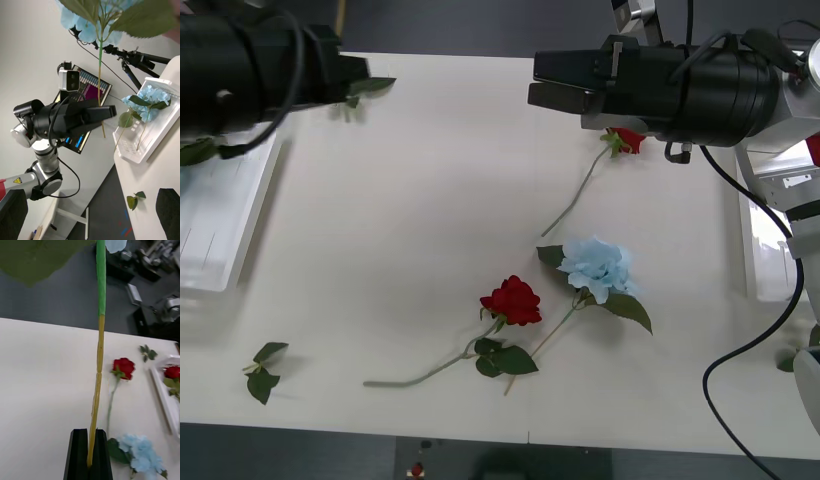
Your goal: Put the red flowers into the right box and the blue flowers into the left box
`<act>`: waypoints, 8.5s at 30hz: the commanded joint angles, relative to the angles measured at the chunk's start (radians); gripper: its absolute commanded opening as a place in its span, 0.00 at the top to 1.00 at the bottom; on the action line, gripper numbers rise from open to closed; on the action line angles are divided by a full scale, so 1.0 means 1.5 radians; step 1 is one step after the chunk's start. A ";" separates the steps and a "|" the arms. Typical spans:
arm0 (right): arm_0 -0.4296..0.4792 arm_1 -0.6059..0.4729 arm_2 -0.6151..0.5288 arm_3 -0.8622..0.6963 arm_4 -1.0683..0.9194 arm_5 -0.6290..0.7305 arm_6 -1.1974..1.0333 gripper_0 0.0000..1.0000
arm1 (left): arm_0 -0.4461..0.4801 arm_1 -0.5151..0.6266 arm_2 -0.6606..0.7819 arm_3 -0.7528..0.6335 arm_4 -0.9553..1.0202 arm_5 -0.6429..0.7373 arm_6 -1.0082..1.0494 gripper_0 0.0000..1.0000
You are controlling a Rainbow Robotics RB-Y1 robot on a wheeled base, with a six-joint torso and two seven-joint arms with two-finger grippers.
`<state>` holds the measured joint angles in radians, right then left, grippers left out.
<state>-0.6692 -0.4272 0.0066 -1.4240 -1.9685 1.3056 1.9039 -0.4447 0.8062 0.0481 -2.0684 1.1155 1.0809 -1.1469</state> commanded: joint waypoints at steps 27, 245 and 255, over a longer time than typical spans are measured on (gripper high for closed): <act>-0.051 -0.115 0.063 -0.029 0.579 -0.036 -0.595 0.00 | 0.296 0.126 0.245 0.281 -0.111 -0.059 -0.042 0.99; 0.001 -0.128 -0.164 0.078 0.042 0.225 0.101 0.00 | -0.241 -0.347 -0.440 0.090 -0.656 -0.184 0.779 1.00; -0.019 -0.091 -0.122 0.066 0.046 0.182 0.056 0.78 | -0.241 -0.347 -0.440 0.090 -0.656 -0.184 0.779 1.00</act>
<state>-0.6524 -0.5677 -0.1588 -1.3000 -1.8947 1.5806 2.0484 -0.7813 0.2740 -0.5973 -1.9015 0.1425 0.8158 0.0214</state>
